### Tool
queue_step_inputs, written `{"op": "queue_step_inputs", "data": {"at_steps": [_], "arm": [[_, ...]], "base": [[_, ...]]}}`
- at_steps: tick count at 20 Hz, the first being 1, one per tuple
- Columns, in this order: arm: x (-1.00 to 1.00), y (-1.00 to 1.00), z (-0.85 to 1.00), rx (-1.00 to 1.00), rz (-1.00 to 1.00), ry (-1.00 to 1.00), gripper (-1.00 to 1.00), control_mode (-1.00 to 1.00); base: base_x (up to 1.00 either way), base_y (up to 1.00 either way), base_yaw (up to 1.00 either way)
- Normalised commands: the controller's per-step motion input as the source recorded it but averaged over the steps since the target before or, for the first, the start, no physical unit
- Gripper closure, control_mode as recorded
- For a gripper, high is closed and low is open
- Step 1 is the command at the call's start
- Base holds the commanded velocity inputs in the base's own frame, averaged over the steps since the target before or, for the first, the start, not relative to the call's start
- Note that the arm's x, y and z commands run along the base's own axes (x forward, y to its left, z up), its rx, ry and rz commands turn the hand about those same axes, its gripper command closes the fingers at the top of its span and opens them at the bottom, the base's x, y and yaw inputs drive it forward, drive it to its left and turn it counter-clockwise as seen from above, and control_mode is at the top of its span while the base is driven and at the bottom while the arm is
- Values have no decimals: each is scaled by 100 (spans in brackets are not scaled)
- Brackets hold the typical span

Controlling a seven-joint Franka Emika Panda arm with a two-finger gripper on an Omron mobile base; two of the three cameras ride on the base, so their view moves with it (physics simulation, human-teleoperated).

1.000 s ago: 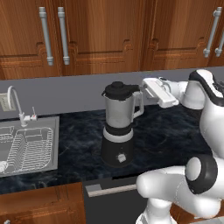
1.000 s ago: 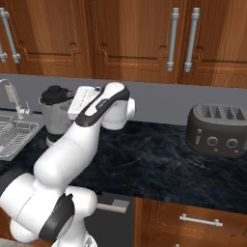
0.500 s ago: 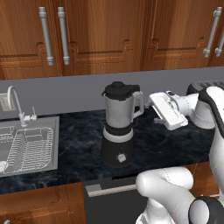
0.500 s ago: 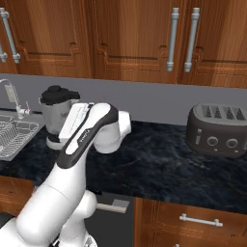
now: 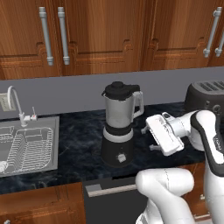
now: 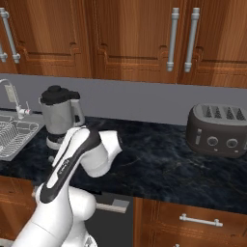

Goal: Open the blender lid, put the kiwi in the blender, close the lid, and start the blender.

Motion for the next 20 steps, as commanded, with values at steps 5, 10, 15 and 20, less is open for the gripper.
{"op": "queue_step_inputs", "data": {"at_steps": [5,10,15,20], "arm": [[0,30,-58,-10,0,0,-100,-100],[0,25,-54,-6,0,0,-100,-100],[3,12,-45,-3,0,0,-100,-100],[1,17,-34,-3,-3,0,-100,-100]], "base": [[0,0,0],[0,0,0],[0,0,0],[0,0,0]]}}
